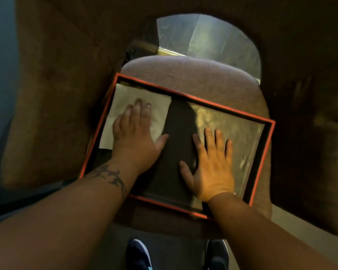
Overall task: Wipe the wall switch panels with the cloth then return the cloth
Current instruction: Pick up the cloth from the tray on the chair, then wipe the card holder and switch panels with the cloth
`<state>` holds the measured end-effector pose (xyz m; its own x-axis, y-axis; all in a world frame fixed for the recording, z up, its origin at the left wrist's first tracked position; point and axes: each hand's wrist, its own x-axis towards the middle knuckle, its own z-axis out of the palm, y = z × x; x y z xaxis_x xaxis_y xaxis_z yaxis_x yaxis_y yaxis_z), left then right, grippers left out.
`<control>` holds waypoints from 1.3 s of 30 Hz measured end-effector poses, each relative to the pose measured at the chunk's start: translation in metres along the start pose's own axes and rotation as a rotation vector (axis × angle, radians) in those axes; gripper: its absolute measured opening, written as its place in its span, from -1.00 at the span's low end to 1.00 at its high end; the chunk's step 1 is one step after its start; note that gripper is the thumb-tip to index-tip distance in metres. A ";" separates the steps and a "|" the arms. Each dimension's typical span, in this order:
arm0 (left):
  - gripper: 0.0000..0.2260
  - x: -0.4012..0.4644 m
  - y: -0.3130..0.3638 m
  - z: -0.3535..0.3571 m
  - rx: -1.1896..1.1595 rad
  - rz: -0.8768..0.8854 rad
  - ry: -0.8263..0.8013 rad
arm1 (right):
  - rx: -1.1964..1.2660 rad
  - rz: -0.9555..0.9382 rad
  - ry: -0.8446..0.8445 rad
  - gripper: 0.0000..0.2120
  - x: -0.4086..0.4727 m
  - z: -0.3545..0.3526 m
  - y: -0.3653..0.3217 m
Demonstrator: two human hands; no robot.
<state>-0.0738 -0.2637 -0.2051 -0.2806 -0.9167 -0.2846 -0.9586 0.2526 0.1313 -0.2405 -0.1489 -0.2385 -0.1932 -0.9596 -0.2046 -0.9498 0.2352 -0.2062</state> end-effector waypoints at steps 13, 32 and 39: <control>-0.80 -0.067 0.040 -0.005 -0.563 -0.025 0.002 | 0.083 -0.017 0.087 -0.29 -0.007 -0.004 0.000; -0.90 -0.454 0.013 -0.317 -0.996 -0.487 0.499 | 1.363 -0.115 -0.829 -0.53 -0.292 -0.358 -0.217; -0.50 -0.636 -0.046 -0.410 -1.355 -0.602 0.418 | 1.121 -0.465 -0.913 -0.77 -0.400 -0.462 -0.298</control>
<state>0.1684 0.1805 0.3591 0.3745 -0.8534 -0.3626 -0.0946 -0.4242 0.9006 0.0065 0.0933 0.3471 0.6750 -0.6569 -0.3359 -0.1283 0.3438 -0.9302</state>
